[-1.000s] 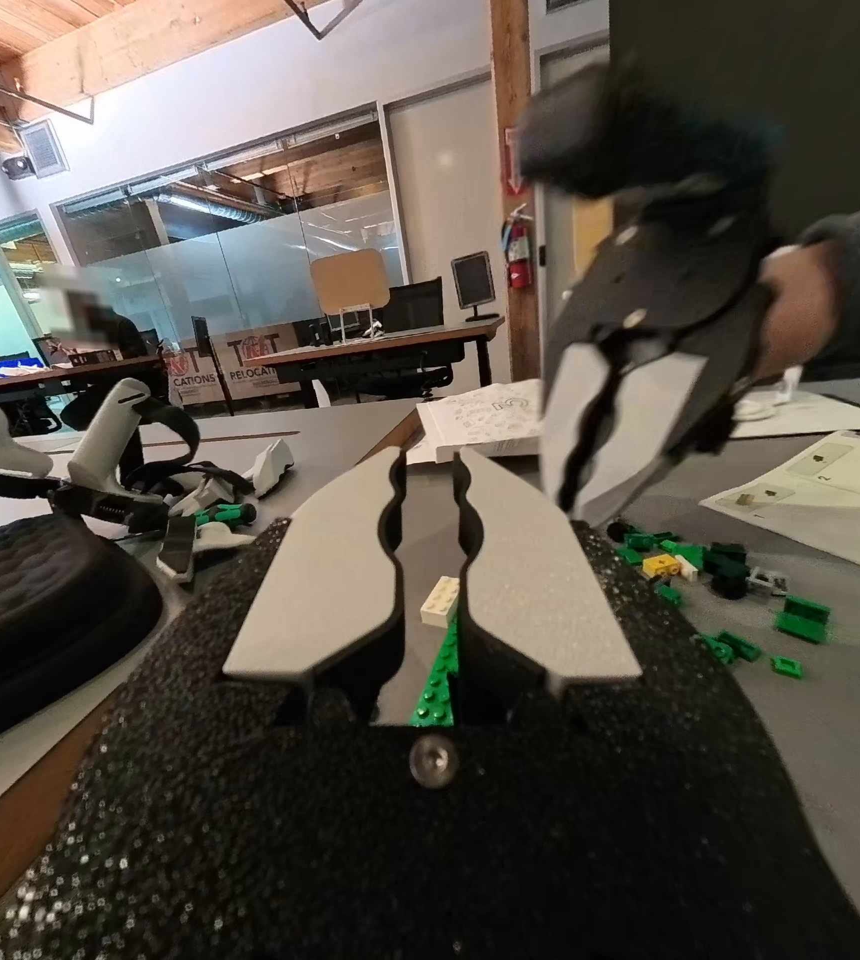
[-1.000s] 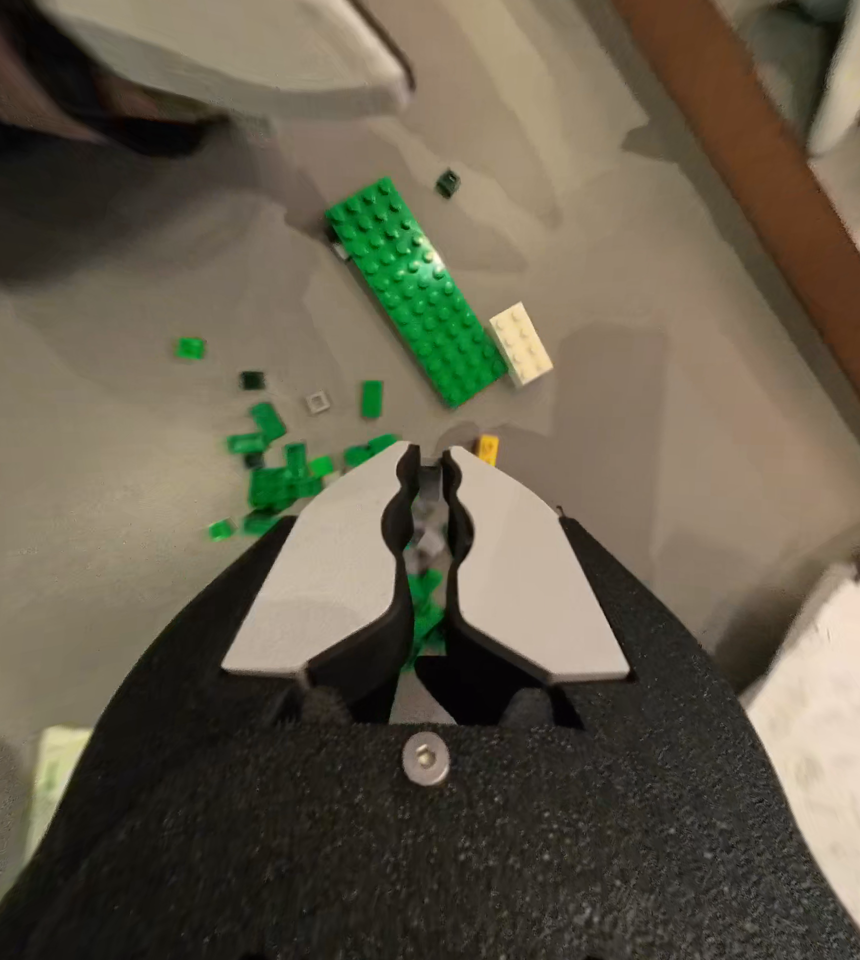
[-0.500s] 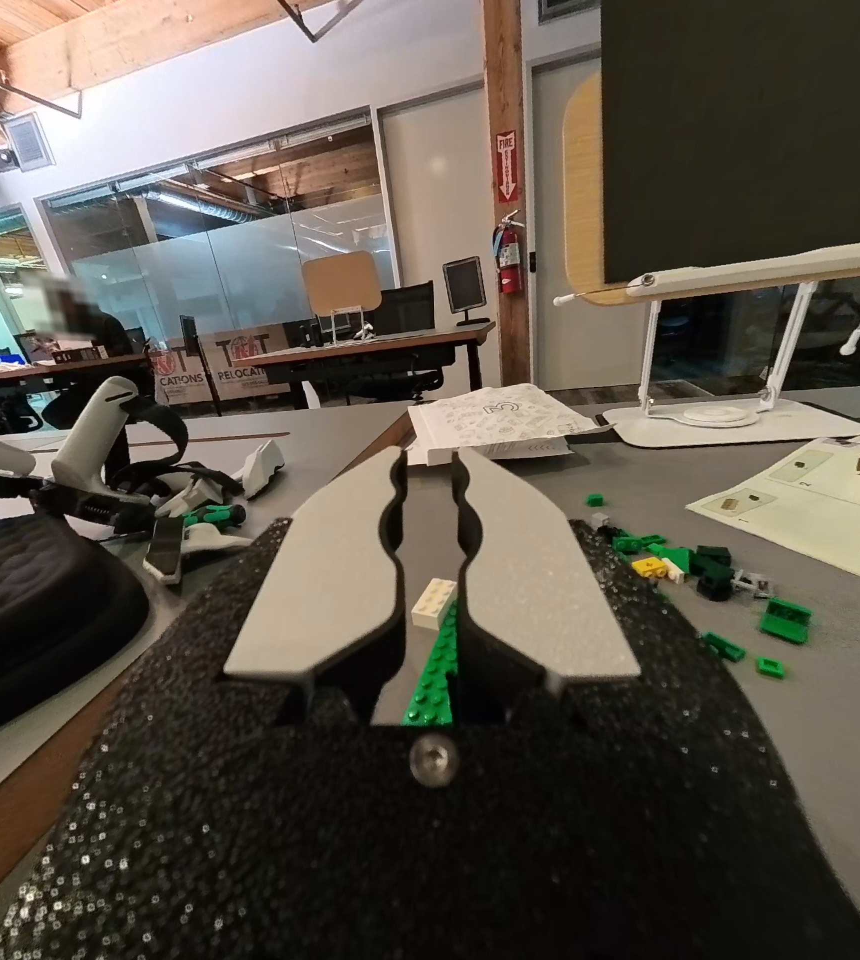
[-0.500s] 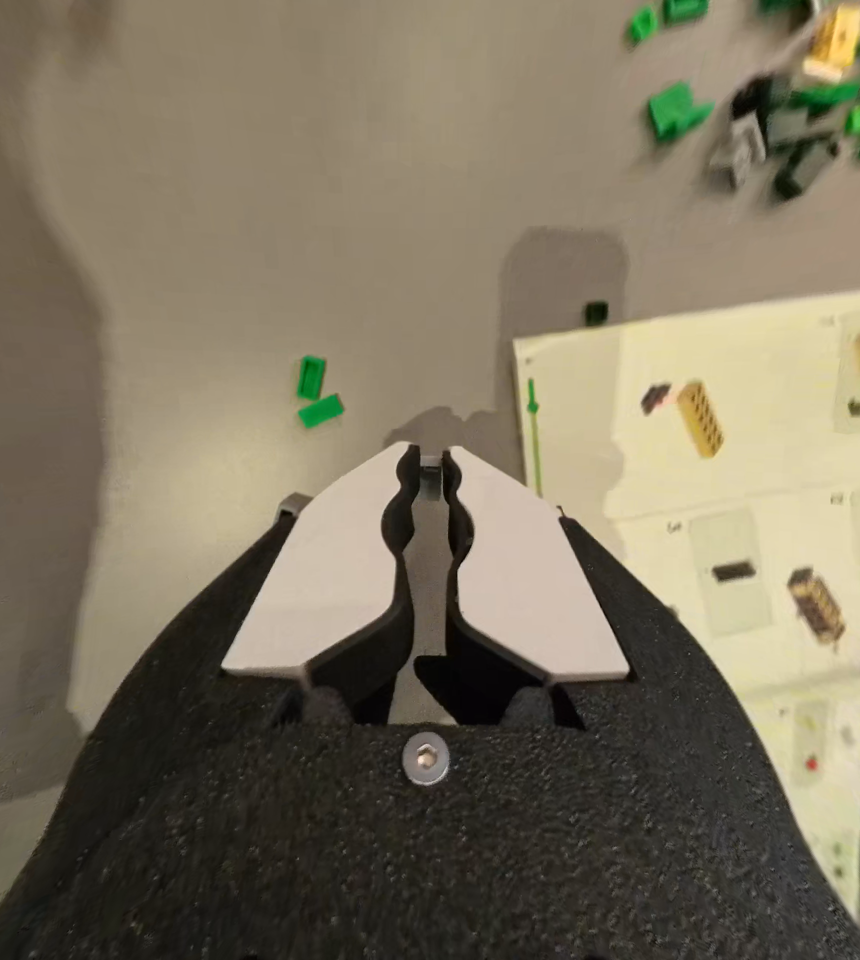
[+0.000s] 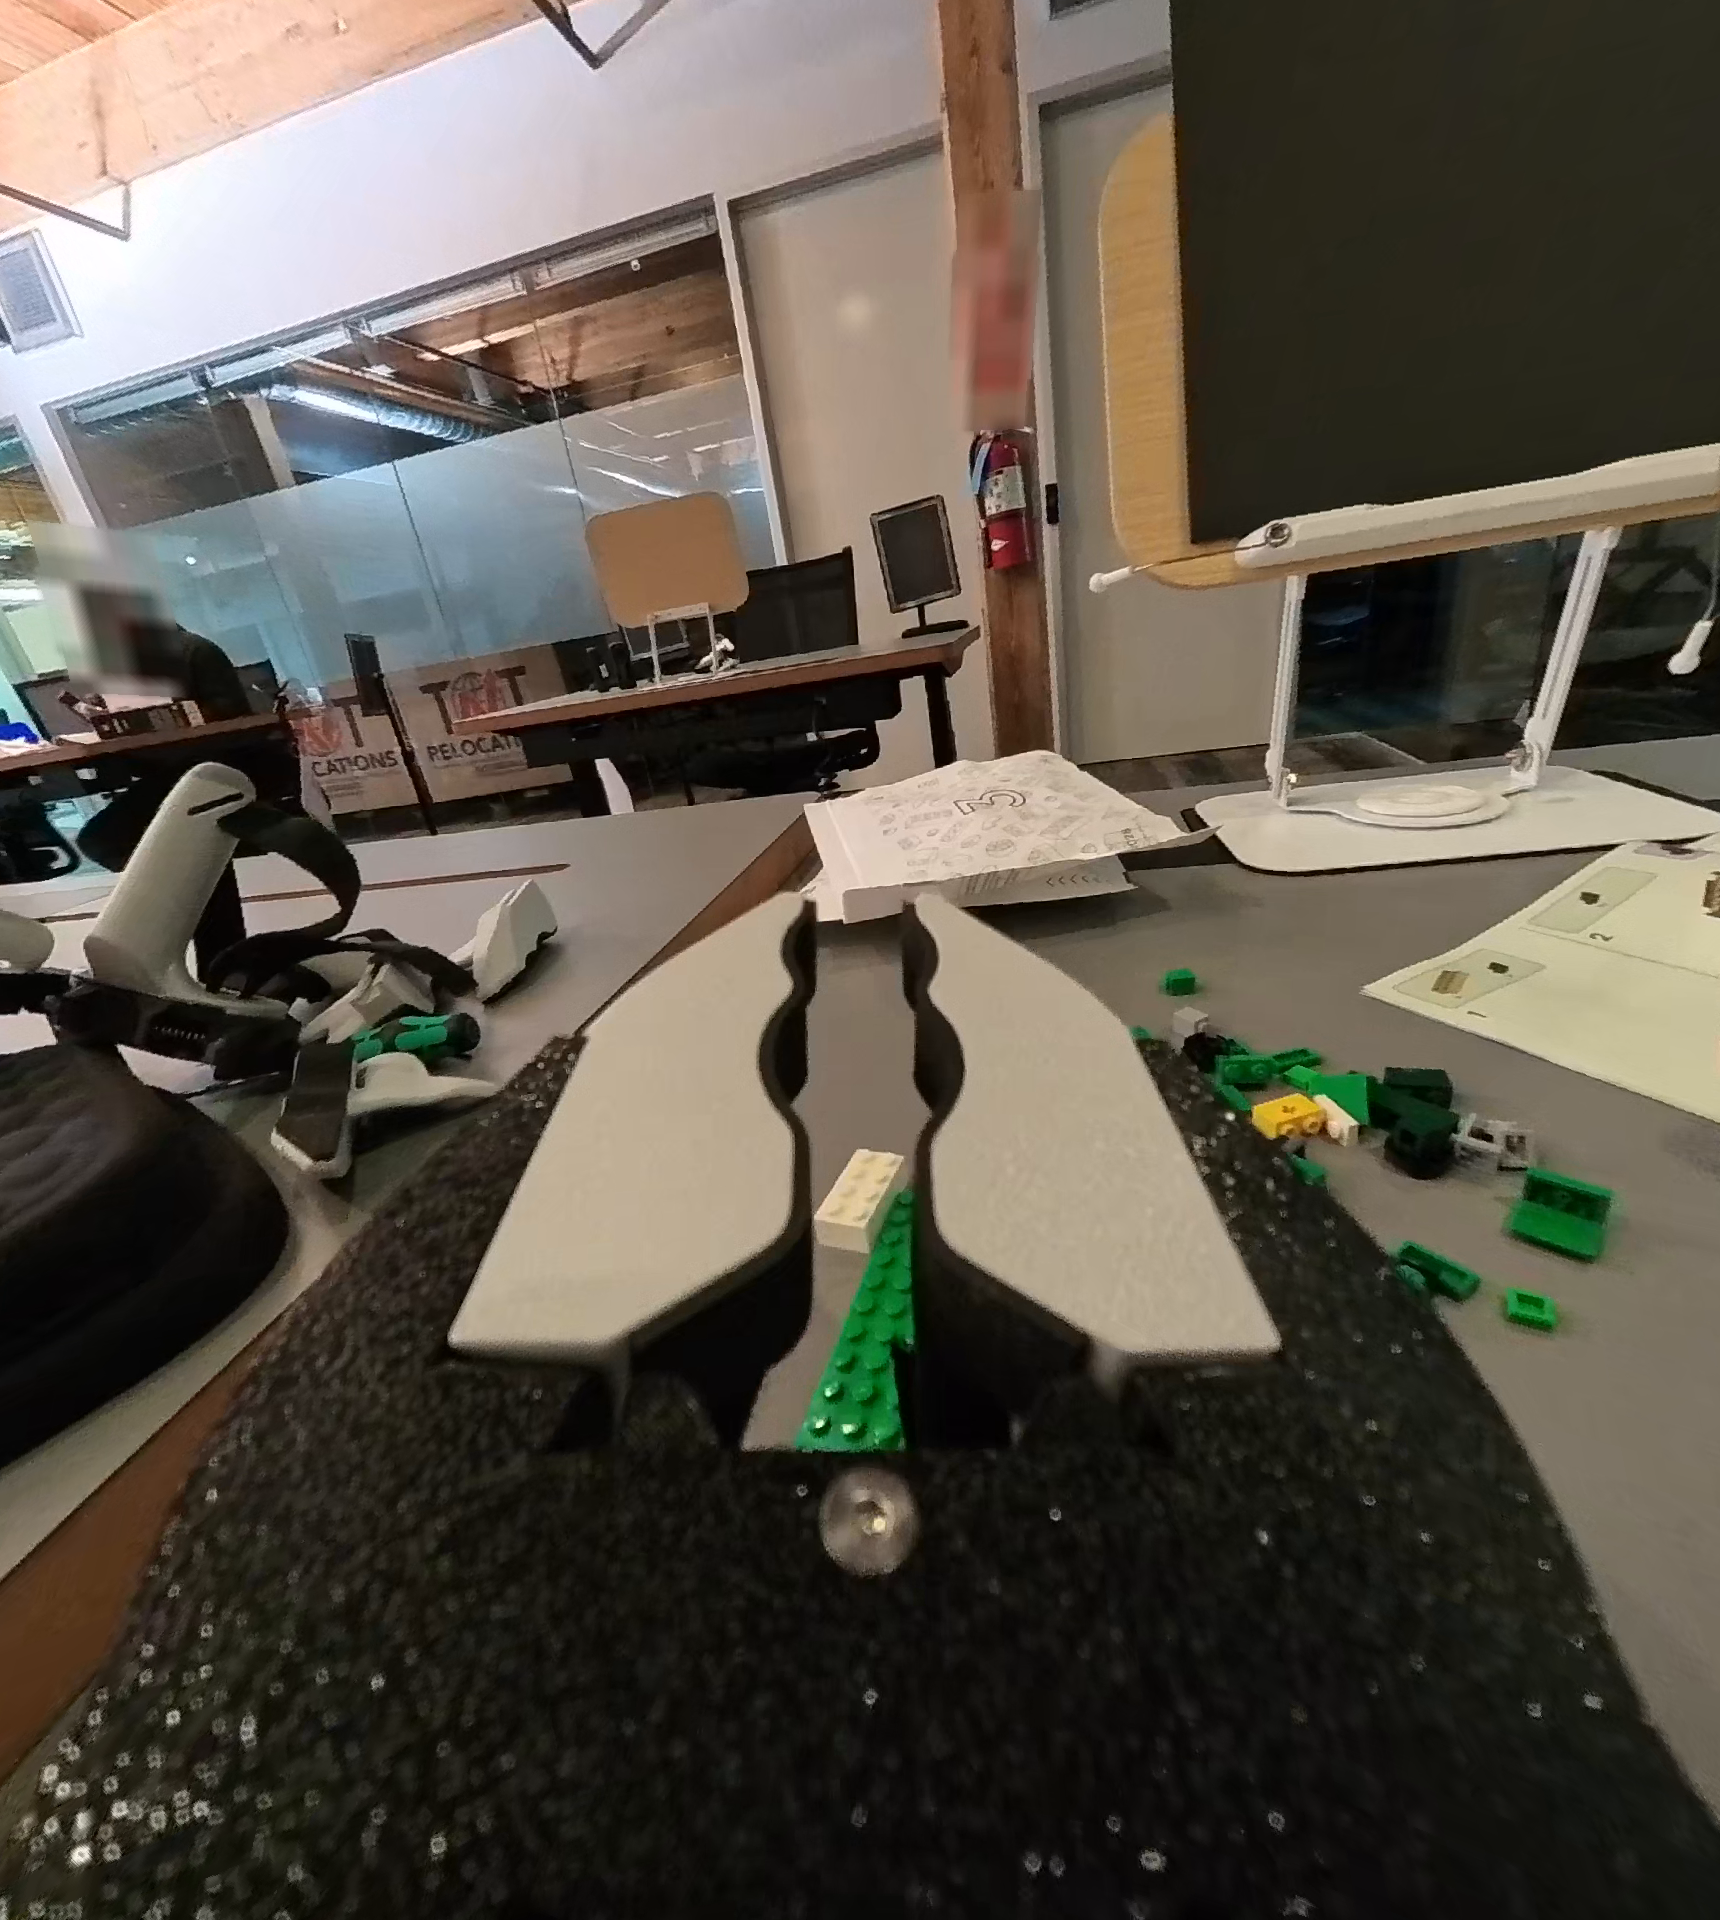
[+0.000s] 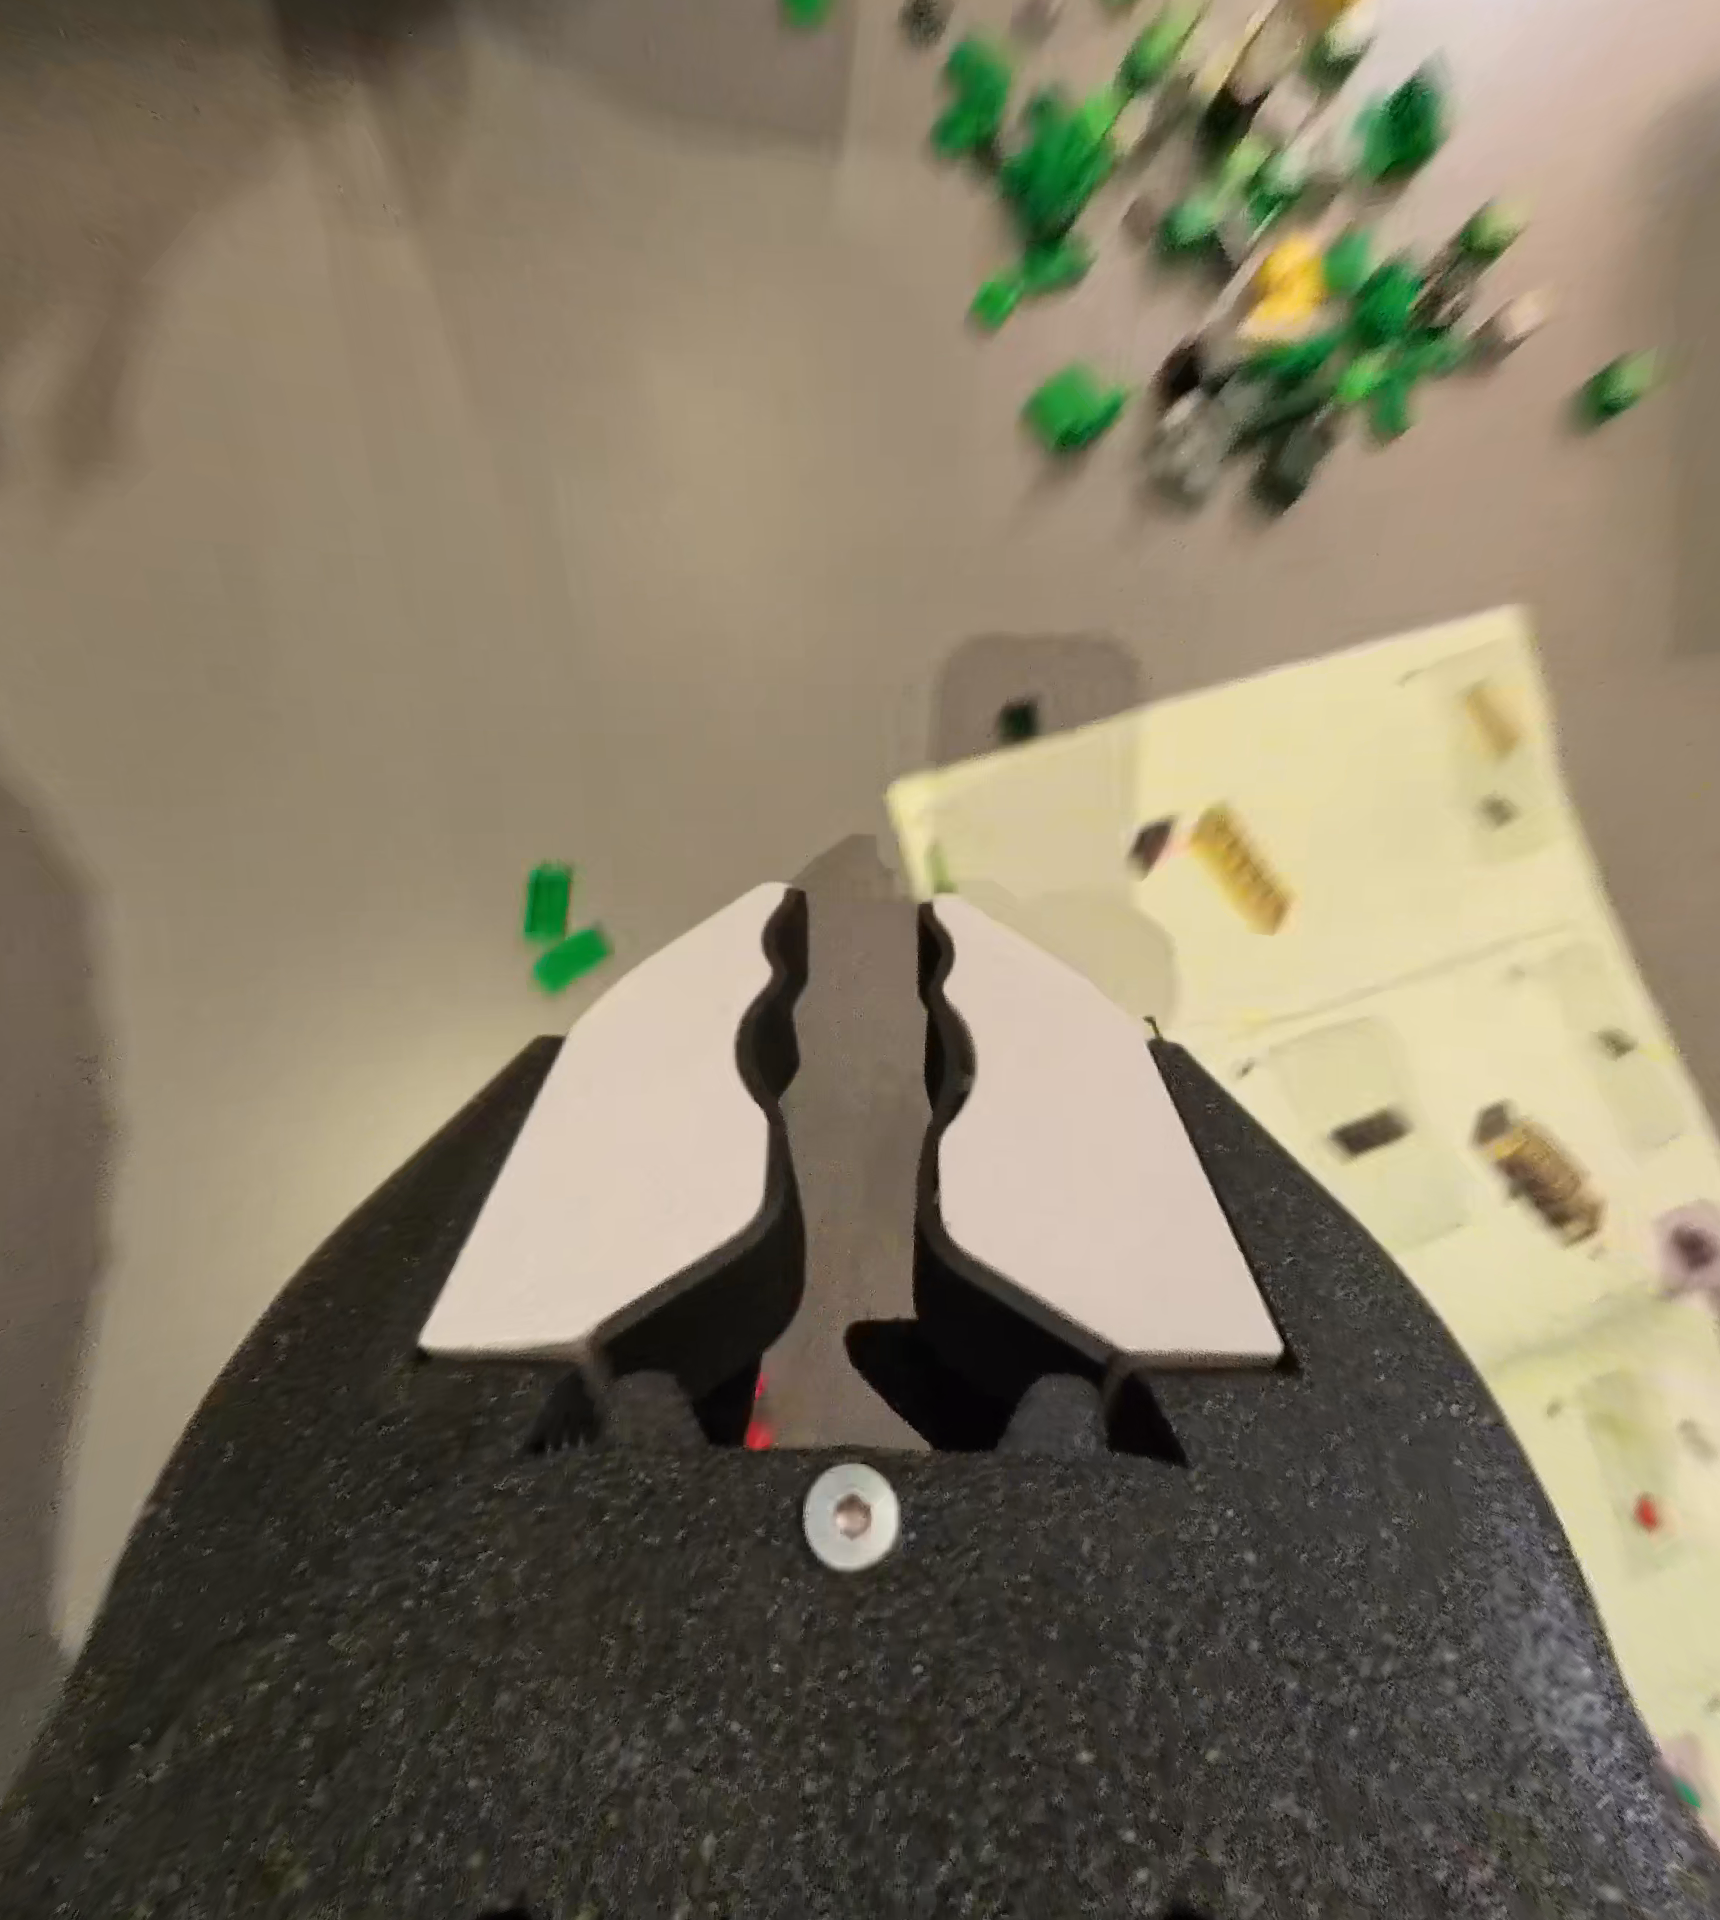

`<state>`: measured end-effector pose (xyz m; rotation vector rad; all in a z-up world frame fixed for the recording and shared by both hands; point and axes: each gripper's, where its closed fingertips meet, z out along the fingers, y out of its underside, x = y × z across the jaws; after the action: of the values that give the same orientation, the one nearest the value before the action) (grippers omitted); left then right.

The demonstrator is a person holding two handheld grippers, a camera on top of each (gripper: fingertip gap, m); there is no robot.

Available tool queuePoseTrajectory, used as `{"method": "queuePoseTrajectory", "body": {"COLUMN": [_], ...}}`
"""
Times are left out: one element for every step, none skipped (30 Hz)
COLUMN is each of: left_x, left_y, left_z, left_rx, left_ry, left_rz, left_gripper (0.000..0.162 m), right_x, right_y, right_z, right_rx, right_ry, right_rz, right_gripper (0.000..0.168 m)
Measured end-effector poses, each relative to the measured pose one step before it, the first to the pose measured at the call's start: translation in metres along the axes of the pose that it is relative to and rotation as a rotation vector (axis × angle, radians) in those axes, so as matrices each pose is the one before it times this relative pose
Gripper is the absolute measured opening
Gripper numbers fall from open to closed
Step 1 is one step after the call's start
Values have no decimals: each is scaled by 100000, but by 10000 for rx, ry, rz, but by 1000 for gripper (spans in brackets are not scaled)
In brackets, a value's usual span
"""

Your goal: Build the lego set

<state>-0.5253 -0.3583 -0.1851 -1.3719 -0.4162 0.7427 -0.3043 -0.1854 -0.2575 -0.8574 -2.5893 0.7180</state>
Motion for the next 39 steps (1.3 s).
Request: {"method": "queuePoseTrajectory", "body": {"left_x": [45,25,15,-4,-8,-19,-12,-11,-6,12,34,30,31,23,17,6,-5,-18,-15,-5,13,30,42,43,21,21,-7,-14,-17,-18,-3,-6,-4,21,26,17,22,-1,-5], "left_y": [12,1,-1,-2,-16,-4,-7,5,14,9,9,15,15,6,1,-8,-11,-16,-12,2,9,3,13,7,10,2,-3,-4,-5,2,-7,-2,4,8,5,0,1,-1,-15], "left_z": [7,6,0,-6,-2,-4,-3,6,8,10,25,22,37,20,14,-3,-1,-13,-8,7,10,5,11,11,9,6,-6,-5,-5,-5,-4,-6,5,11,4,0,7,8,-15], "left_rx": [-12,-2,0,3,6,6,6,0,-7,-6,-6,-9,-7,-2,1,6,9,12,11,2,-5,-4,-4,-7,-7,-3,2,4,5,7,5,1,-2,-5,-5,-1,-2,1,9], "left_ry": [18,11,11,8,4,2,-2,2,5,3,13,20,17,14,12,6,-3,-5,0,5,8,11,17,19,12,3,-2,-1,-5,-6,-2,-1,3,8,7,7,5,-4,-3], "left_rz": [28,14,0,-8,-13,-18,-16,-11,-3,8,15,12,6,2,-3,-7,-9,-13,-17,-14,-5,6,14,13,10,6,-2,-11,-14,-12,-8,-4,1,4,6,8,8,4,-6], "left_gripper": [15,15,15,15,15,15,15,15,15,15,15,15,15,15,15,15,14,14,14,14,14,14,14,14,14,14,14,14,14,14,14,14,14,14,14,14,14,14,14], "right_x": [858,817,1046,943,707,619,438,333,293,302,359,152,226,337,305,256,134,-2,29,-37,-52,56,36,-92,-148,-134,-51,15,75,55,55,-135,-209,-48,-121,-157,-187,-430,-204], "right_y": [-1429,-1169,-707,-357,-284,-317,-412,-410,-353,-208,19,63,87,212,218,176,21,-80,-28,-67,-109,-121,-13,26,-29,-140,-55,13,50,63,-88,-124,-124,30,202,245,216,229,186], "right_z": [302,645,935,1128,1181,1122,1012,861,707,576,497,425,342,261,183,122,77,45,58,62,61,65,76,104,95,27,27,-27,-95,-184,-264,-317,-342,-305,-220,-149,-76,-33,-38], "right_rx": [355,204,-47,-211,-208,-140,-36,16,18,-46,-200,-194,-172,-215,-199,-147,-37,48,10,46,93,106,37,-11,33,112,36,-8,-13,5,142,171,188,78,-35,-69,-57,-86,-54], "right_ry": [33,35,194,138,-4,-59,-162,-201,-163,-83,-4,-109,-21,76,71,55,-37,-139,-129,-154,-140,-28,-24,-84,-83,-46,22,82,167,196,257,149,123,224,112,23,-74,-318,-169], "right_rz": [23,-88,-145,-220,-205,-104,-56,-80,-179,-232,-194,-172,-108,-43,31,165,297,395,460,417,338,260,170,103,45,-27,-48,-150,-244,-347,-392,-408,-394,-305,-254,-133,31,66,27], "right_gripper": [17,15,12,11,11,10,10,10,10,11,10,12,13,14,15,15,16,17,18,20,20,20,20,20,20,17,17,16,15,6,5,5,5,5,5,5,5,5,5]}}
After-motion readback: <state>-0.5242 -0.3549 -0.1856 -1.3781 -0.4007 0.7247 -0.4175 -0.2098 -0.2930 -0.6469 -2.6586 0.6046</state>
